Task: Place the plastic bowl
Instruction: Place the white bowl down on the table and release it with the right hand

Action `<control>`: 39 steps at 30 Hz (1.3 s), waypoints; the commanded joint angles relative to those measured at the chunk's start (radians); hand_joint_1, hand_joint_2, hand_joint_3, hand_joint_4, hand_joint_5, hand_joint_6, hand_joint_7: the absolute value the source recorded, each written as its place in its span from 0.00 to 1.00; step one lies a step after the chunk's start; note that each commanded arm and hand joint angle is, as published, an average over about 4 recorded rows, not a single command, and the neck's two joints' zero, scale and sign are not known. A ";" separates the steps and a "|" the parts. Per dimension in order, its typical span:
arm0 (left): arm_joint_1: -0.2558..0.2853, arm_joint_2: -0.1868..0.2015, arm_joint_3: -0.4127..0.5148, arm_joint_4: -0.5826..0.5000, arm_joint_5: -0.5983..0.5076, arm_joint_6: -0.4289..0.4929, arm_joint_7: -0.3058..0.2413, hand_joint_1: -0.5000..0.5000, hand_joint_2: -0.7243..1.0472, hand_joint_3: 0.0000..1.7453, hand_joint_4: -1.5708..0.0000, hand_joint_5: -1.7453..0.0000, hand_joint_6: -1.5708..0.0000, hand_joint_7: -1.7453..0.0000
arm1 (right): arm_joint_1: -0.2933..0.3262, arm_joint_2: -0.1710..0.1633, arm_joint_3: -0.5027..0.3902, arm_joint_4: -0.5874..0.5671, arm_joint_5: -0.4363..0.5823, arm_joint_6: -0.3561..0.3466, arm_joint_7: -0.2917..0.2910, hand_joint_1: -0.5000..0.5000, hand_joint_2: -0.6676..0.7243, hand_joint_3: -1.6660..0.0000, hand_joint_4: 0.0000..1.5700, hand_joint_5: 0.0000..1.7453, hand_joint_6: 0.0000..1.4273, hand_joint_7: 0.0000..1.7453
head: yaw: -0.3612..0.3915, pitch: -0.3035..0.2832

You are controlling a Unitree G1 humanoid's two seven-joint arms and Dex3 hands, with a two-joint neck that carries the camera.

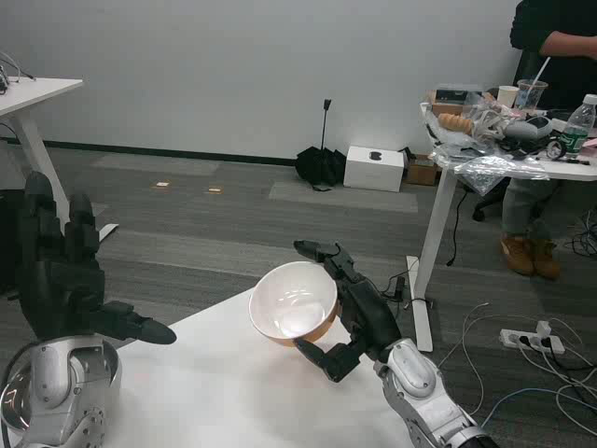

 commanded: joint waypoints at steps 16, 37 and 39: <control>0.011 0.003 0.006 0.005 -0.019 0.004 -0.006 0.20 0.10 0.01 0.90 1.00 0.92 1.00 | 0.136 -0.036 -0.423 -0.384 -0.066 0.046 0.052 0.08 0.23 0.05 1.00 0.62 0.94 0.40 | -0.162 0.013; -0.005 0.013 0.014 0.021 -0.022 0.004 -0.008 0.20 0.10 0.00 0.90 1.00 0.92 1.00 | 0.107 -0.034 -0.417 -0.375 -0.083 0.065 0.048 0.08 0.23 0.05 1.00 0.64 0.94 0.40 | -0.076 -0.038; -0.005 0.013 0.016 0.021 -0.022 0.004 -0.008 0.20 0.10 0.00 0.90 1.00 0.92 1.00 | 0.101 -0.035 -0.412 -0.374 -0.083 0.066 0.047 0.08 0.23 0.05 1.00 0.65 0.94 0.40 | -0.045 -0.044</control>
